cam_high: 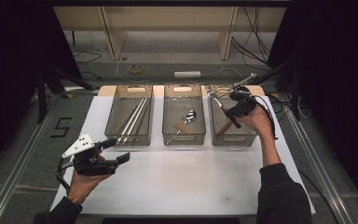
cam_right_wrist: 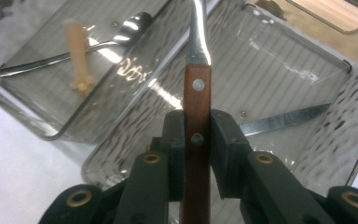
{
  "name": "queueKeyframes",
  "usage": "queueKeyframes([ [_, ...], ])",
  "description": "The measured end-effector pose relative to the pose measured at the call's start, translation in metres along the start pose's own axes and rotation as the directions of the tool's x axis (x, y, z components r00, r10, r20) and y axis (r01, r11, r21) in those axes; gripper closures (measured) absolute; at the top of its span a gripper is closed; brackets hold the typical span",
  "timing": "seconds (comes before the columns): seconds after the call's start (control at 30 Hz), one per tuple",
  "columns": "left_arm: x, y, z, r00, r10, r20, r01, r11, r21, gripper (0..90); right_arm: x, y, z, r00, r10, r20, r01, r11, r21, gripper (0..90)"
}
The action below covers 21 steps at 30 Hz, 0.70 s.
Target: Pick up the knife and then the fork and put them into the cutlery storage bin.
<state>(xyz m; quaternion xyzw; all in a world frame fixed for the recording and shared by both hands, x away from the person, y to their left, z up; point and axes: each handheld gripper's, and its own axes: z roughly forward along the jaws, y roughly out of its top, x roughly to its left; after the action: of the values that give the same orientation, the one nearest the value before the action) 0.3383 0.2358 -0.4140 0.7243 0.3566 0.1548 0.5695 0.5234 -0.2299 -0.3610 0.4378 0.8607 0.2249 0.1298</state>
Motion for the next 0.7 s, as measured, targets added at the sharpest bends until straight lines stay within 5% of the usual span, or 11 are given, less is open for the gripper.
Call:
queueKeyframes([
  [0.7,0.0,0.0,0.0,1.0,-0.002,-0.001,0.002,1.0,0.0,16.0,-0.019,-0.001,0.019,0.9922,0.117,0.042,-0.118,0.992,0.034,77.2],
])
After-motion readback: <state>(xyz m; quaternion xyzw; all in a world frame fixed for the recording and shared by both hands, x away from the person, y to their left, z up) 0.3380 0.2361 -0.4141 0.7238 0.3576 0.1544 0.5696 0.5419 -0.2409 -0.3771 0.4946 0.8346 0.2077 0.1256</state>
